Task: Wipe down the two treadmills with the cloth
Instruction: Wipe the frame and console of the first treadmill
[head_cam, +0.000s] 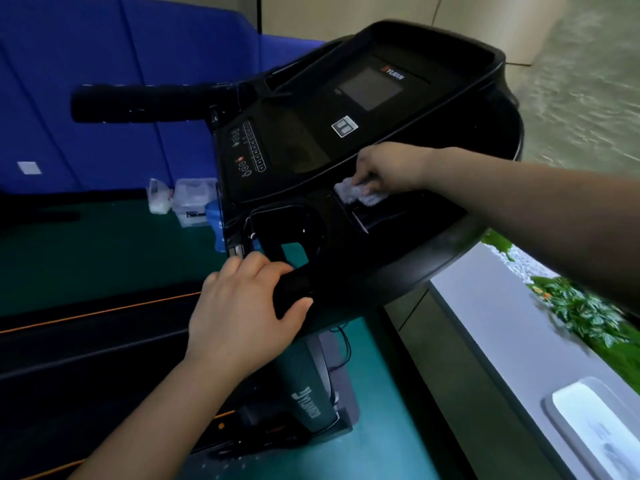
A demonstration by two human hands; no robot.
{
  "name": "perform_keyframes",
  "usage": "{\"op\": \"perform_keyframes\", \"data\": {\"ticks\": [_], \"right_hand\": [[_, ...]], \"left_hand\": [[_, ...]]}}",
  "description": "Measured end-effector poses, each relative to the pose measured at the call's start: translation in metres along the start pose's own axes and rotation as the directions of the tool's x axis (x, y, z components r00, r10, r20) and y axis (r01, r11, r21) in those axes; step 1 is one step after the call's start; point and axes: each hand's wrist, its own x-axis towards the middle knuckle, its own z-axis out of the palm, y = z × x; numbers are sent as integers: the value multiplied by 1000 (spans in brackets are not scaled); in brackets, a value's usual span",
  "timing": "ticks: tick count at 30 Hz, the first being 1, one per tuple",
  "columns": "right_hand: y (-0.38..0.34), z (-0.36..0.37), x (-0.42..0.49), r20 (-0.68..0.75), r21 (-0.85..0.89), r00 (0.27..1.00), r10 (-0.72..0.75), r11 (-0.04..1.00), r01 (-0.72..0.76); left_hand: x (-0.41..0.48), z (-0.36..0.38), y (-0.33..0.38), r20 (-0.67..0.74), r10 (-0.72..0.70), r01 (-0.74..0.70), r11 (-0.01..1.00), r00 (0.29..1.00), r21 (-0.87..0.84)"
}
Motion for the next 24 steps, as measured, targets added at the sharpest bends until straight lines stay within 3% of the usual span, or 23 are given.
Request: {"op": "perform_keyframes", "data": {"ticks": [5,10,13,16,19,21,24], "right_hand": [[20,6,19,42,-109,990,-135,984,139],[23,12,12,227,-22,915,-333,938,347],[26,15,16,155,-37,908,-390,916,400],[26,14,15,44,67,946,-322,945,319],[27,23,10,42,85,951,-305,950,301],[27,25,1,121,56,919,-376,926,372],[25,21,-13,336,138,872,-357,934,330]], "left_hand": [[0,0,1,-3,-14,14,1000,1000,26],[-2,1,5,-8,-34,34,999,999,31],[-2,0,6,7,-47,47,999,999,25],[-1,0,6,14,-49,48,999,999,22],[-2,0,5,27,-54,54,998,998,16],[-1,-1,6,38,-51,51,999,998,4],[1,-4,6,66,-58,58,998,996,-7]]}}
